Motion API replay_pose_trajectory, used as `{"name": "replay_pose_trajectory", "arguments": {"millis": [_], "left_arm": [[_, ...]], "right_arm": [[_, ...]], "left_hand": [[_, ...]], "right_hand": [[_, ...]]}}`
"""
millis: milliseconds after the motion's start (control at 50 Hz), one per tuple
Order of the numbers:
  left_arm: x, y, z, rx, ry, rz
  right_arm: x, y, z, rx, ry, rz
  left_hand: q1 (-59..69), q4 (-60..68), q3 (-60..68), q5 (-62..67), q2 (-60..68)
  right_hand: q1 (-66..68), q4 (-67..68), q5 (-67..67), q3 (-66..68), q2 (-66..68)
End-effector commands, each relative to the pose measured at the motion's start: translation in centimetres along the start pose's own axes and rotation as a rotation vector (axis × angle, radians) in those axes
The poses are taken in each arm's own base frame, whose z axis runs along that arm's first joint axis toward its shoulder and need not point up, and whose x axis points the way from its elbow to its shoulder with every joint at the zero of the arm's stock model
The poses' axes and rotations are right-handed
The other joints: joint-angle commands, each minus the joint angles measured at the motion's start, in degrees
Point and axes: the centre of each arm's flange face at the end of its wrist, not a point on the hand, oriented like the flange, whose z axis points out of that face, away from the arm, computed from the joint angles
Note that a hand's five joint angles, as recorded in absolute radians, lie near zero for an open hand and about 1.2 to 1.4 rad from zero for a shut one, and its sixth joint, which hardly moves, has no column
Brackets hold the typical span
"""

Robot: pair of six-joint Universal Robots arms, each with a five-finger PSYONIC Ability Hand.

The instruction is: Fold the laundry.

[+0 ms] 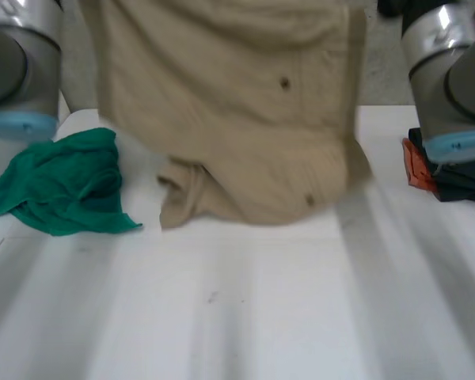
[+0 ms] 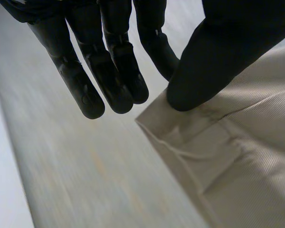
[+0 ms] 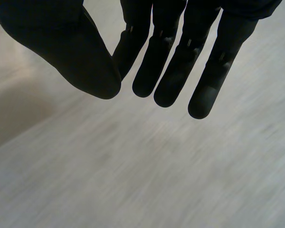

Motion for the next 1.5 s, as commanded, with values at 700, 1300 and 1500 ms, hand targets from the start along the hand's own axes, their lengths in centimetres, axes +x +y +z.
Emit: {"name": "replay_pose_trajectory", "arguments": {"millis": [700, 1300, 1500], "left_arm": [[2.0, -2.1, -17.1, -0.312, 0.357, -0.071], [1.4, 1.1, -23.7, -0.818, 0.311, -0.067], [1.0, 9.9, -27.1, -1.06, 0.249, 0.035]], "right_arm": [[-13.2, 9.8, -13.7, -0.689, -0.515, 0.492], [-17.4, 8.8, -14.4, -0.593, -0.496, 0.336], [-15.3, 9.4, -16.8, -0.62, -0.559, 0.142]], "left_hand": [[13.78, 11.26, 11.49, 12.05, 11.27], [-43.38, -45.91, -45.67, -45.11, -45.89], [-33.47, -36.0, -35.76, -35.2, -35.98]], "right_hand": [[-44.24, -48.12, -48.34, -47.81, -47.47], [-31.61, -35.49, -35.71, -35.18, -34.84], [-34.31, -38.19, -38.41, -37.88, -37.54]]}}
